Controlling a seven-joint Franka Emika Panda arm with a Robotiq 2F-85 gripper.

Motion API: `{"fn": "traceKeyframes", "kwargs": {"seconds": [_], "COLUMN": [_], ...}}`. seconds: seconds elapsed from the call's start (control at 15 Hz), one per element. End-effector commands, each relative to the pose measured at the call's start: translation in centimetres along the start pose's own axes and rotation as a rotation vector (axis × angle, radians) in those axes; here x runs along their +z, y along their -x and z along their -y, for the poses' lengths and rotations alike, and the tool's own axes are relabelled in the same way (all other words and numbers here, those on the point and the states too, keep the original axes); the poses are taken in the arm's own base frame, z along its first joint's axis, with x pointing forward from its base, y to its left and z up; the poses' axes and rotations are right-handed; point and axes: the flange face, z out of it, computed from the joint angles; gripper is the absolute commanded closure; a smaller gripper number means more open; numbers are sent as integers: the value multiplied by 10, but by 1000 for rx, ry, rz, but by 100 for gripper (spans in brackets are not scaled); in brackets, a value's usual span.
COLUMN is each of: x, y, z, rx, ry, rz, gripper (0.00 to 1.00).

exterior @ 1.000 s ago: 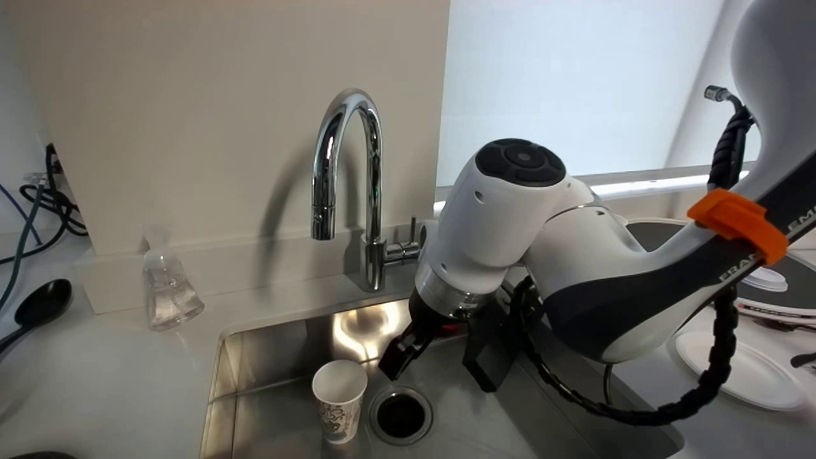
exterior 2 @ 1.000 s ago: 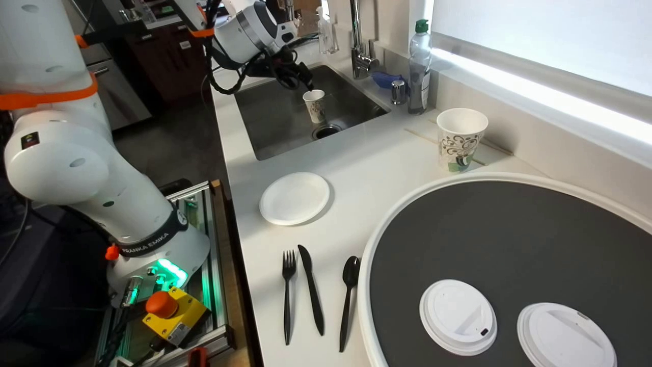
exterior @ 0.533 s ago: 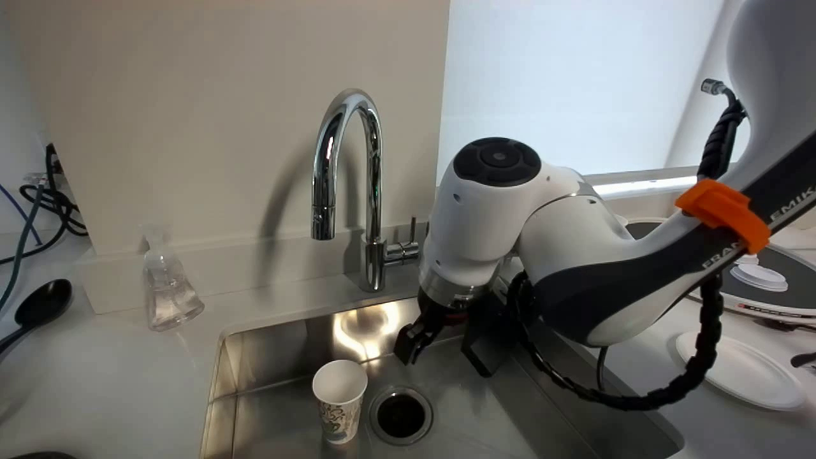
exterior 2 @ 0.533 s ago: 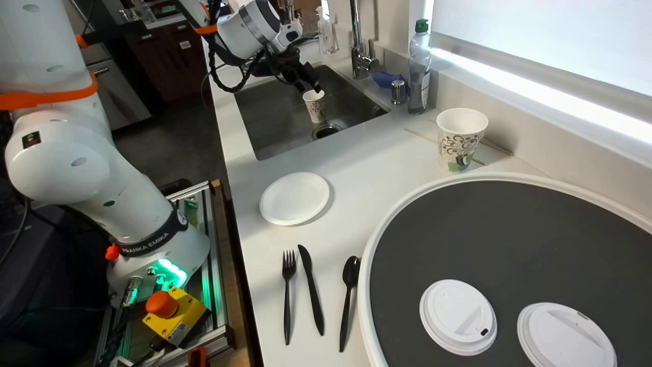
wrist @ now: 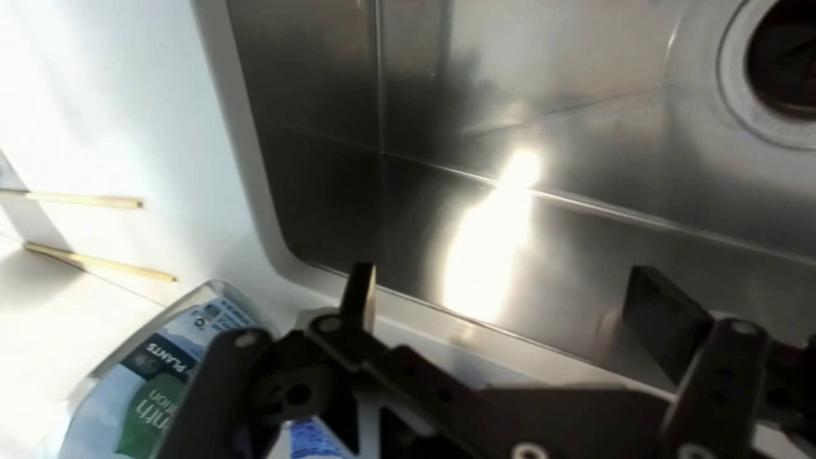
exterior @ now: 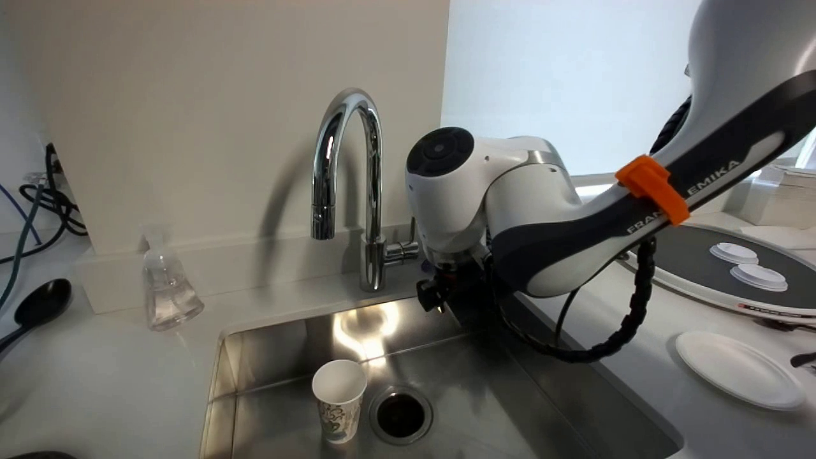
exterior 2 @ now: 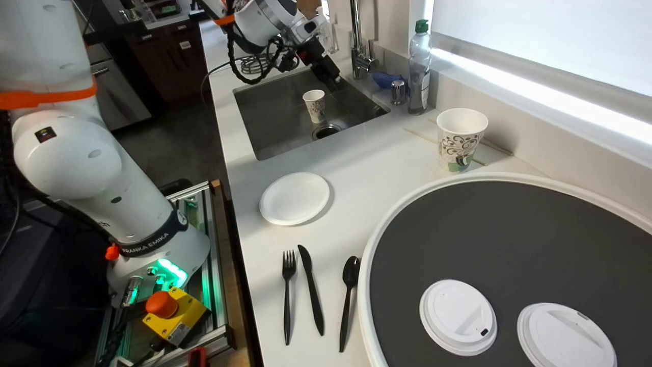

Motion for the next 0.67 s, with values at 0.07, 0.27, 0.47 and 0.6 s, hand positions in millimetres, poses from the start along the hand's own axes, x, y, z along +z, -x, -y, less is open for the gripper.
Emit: {"fn": "traceKeyframes", "kwargs": {"seconds": [0.07, 0.27, 0.47, 0.6], "x": [9, 7, 7, 3], "y": [-23, -24, -24, -25], "z": [-7, -12, -12, -11], "rx": [209, 178, 176, 189], "ry": [54, 41, 40, 30], "rz": [86, 60, 59, 48], "gripper": [0, 0, 0, 0]}}
